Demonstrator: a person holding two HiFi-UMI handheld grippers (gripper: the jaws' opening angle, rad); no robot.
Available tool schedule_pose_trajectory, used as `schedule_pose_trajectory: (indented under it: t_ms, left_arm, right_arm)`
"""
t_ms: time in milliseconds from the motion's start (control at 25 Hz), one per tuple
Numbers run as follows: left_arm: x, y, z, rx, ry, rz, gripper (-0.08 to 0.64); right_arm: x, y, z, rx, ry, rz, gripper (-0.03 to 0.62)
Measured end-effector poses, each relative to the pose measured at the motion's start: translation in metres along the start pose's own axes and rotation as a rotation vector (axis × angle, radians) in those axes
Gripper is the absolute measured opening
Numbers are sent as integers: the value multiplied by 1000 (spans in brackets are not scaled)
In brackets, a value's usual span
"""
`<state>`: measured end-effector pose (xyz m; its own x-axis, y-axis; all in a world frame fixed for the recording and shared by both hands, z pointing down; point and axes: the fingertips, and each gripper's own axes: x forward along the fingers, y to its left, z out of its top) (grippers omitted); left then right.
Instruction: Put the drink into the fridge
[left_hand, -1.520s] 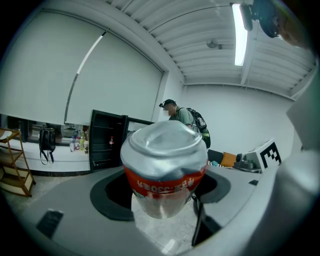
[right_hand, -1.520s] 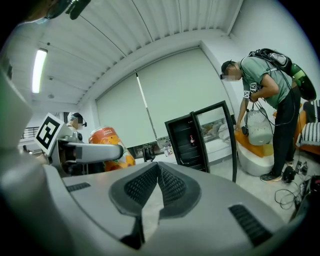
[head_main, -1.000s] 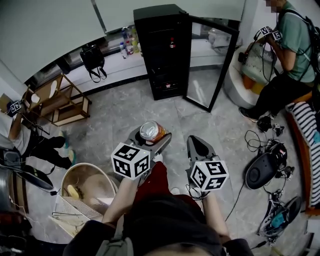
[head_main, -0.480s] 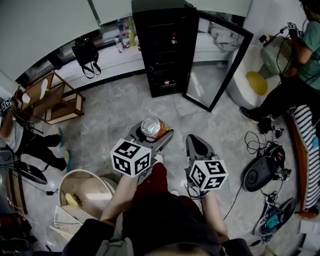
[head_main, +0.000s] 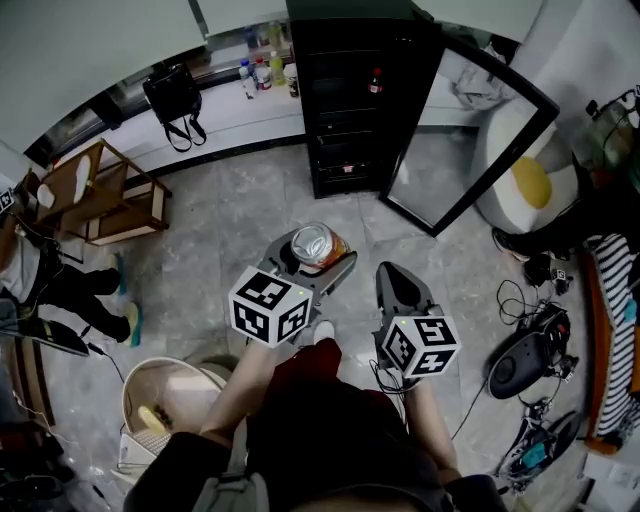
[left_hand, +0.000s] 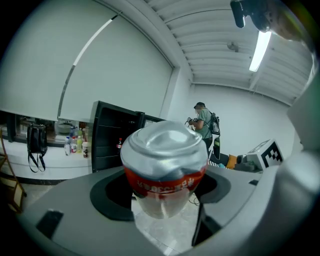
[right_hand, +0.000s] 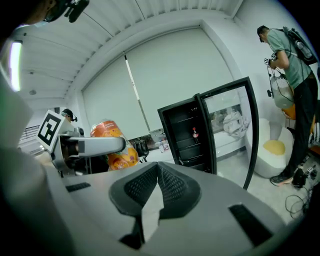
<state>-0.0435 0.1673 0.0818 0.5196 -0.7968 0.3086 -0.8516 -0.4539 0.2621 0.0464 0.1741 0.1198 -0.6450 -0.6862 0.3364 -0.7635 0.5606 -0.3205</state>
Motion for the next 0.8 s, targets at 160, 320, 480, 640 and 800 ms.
schedule_pose_trajectory:
  t_ms: [160, 320, 480, 640, 800]
  left_arm:
    - [11, 35, 8, -7, 7, -5, 344]
    - [20, 65, 14, -18, 15, -15, 344]
    - [29, 87, 8, -41, 27, -13, 344]
    - [45, 107, 3, -60, 47, -2, 344]
    - [67, 128, 3, -70, 55, 10, 344]
  right_arm:
    - [36, 5, 11, -11, 10, -5, 18]
    - [65, 4, 18, -18, 27, -24, 18]
    - [84, -2, 14, -28, 56, -40, 18]
    - [98, -17, 11, -25, 84, -63, 18]
    - [113, -40, 8, -8, 111, -85, 18]
